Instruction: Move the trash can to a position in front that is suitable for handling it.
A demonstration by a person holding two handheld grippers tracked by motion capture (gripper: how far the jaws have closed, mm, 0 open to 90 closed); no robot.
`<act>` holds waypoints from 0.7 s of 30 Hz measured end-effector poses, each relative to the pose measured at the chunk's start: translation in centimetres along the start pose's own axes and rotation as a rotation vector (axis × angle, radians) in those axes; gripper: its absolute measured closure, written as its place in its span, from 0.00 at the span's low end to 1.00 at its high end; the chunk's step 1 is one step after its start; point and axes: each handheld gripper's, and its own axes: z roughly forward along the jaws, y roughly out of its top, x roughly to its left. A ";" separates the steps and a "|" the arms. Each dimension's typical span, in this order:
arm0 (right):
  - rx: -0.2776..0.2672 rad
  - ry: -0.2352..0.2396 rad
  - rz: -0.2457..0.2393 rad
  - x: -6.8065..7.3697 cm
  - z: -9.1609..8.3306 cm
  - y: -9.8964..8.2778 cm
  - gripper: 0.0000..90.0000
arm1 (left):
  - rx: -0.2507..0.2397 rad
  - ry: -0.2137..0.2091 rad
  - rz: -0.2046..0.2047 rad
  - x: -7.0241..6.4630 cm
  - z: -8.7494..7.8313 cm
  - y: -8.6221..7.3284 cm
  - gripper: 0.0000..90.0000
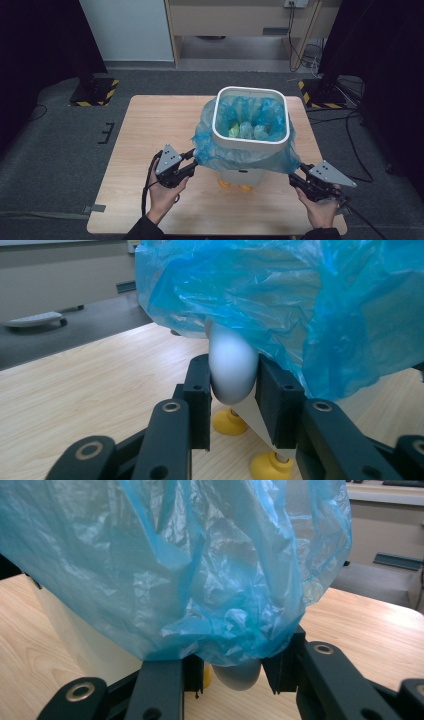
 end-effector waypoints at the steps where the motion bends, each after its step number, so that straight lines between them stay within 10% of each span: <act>1: -0.001 0.003 -0.002 0.2 0.2 0.0 0.74 | 0.000 0.007 -0.003 0.2 -0.2 -0.1 0.75; 21: -0.001 0.094 -0.030 5.3 3.5 0.9 0.74 | 0.003 0.100 -0.048 3.9 -4.5 -1.0 0.74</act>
